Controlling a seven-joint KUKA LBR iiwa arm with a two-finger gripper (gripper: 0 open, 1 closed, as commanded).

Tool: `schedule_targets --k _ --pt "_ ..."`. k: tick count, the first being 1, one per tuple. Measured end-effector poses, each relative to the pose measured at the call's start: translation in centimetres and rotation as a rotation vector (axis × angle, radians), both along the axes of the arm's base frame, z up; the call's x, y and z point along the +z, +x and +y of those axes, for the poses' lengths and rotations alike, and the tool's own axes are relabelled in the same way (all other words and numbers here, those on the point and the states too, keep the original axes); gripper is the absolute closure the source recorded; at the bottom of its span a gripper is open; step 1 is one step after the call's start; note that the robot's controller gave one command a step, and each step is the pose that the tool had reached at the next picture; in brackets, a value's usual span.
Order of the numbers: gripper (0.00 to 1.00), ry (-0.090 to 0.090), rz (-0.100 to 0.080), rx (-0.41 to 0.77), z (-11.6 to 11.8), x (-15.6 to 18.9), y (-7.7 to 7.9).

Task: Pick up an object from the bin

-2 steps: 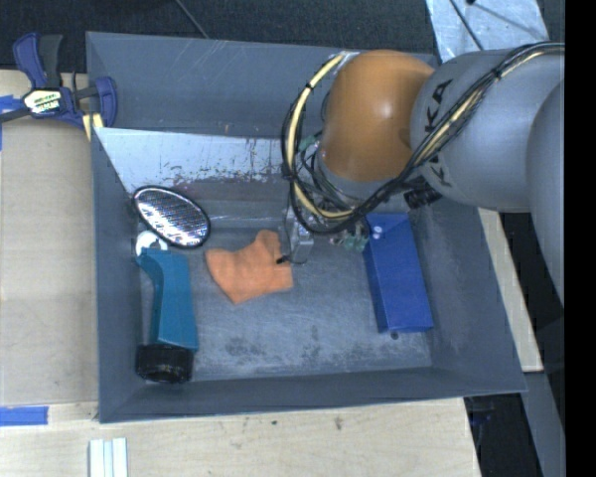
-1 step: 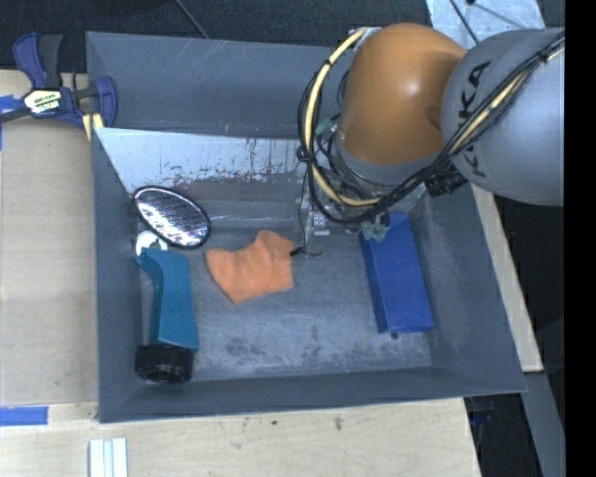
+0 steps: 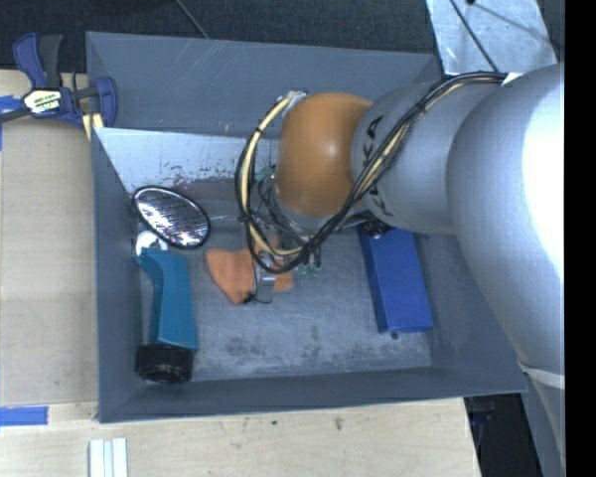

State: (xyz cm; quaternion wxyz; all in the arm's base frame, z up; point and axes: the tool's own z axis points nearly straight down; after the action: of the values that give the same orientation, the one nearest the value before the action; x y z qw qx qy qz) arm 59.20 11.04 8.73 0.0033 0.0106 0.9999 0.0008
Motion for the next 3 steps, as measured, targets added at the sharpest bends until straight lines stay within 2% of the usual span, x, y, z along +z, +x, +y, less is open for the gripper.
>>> schedule_targets --k 1,2,3 --pt "1.00 0.000 0.001 -0.004 0.63 -1.59 -0.01" --pt "0.00 0.000 0.003 -0.004 0.61 -1.68 -0.08" --pt "1.00 0.000 0.001 -0.005 0.60 -1.61 -0.02"
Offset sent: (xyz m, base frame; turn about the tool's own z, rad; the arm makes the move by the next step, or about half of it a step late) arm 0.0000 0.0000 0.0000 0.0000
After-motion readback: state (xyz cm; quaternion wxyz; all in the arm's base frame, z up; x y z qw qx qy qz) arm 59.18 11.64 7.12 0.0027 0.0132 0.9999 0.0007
